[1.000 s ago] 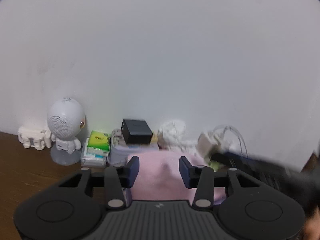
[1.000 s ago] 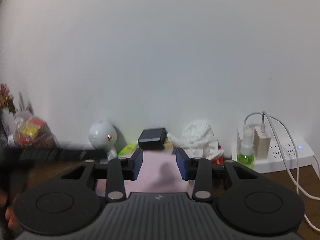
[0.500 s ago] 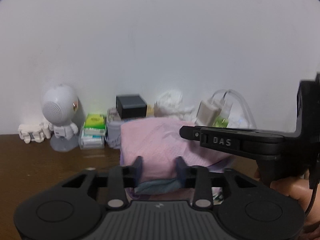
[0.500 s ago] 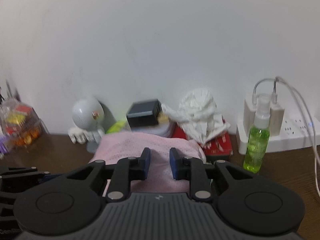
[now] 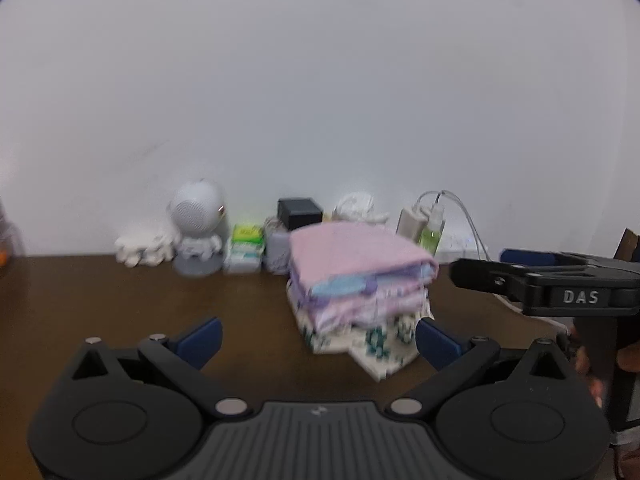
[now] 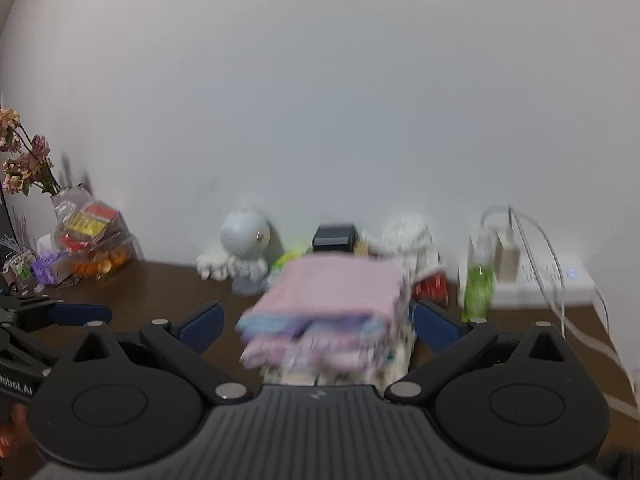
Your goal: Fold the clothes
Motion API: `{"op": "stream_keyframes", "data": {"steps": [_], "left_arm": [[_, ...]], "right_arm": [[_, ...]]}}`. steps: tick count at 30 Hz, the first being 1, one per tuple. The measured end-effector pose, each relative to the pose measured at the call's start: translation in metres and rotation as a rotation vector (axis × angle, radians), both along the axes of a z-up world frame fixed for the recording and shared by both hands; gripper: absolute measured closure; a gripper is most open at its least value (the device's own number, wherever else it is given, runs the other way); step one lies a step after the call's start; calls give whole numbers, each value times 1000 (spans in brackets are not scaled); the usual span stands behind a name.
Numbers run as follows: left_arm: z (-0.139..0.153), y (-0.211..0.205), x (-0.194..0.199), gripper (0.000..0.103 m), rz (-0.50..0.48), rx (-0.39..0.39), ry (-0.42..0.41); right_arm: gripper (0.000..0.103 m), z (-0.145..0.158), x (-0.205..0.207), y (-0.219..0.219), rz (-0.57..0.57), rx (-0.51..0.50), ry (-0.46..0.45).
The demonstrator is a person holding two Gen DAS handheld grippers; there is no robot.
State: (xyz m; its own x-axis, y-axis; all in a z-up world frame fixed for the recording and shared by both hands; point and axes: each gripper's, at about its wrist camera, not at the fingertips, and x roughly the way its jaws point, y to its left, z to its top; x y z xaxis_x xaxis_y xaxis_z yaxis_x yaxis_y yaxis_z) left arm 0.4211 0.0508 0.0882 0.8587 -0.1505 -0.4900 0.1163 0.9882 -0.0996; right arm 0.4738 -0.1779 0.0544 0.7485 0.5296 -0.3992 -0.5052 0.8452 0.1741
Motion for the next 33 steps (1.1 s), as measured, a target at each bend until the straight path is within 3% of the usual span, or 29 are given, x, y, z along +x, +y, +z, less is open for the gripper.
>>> {"op": "stream_keyframes", "data": {"steps": [6,20,33], "left_arm": [[-7,8,-58,0,25,-3,12],[-29,27,-154,0,70,-48,91],[-46,25,-243,0,29,-63,146]], "right_arm": [[0,-16,-57,-9,-29,0,64],[0,-34,-174,-2,-21,-90,113],[0,-46,-262,2,-21,-139,234]]}}
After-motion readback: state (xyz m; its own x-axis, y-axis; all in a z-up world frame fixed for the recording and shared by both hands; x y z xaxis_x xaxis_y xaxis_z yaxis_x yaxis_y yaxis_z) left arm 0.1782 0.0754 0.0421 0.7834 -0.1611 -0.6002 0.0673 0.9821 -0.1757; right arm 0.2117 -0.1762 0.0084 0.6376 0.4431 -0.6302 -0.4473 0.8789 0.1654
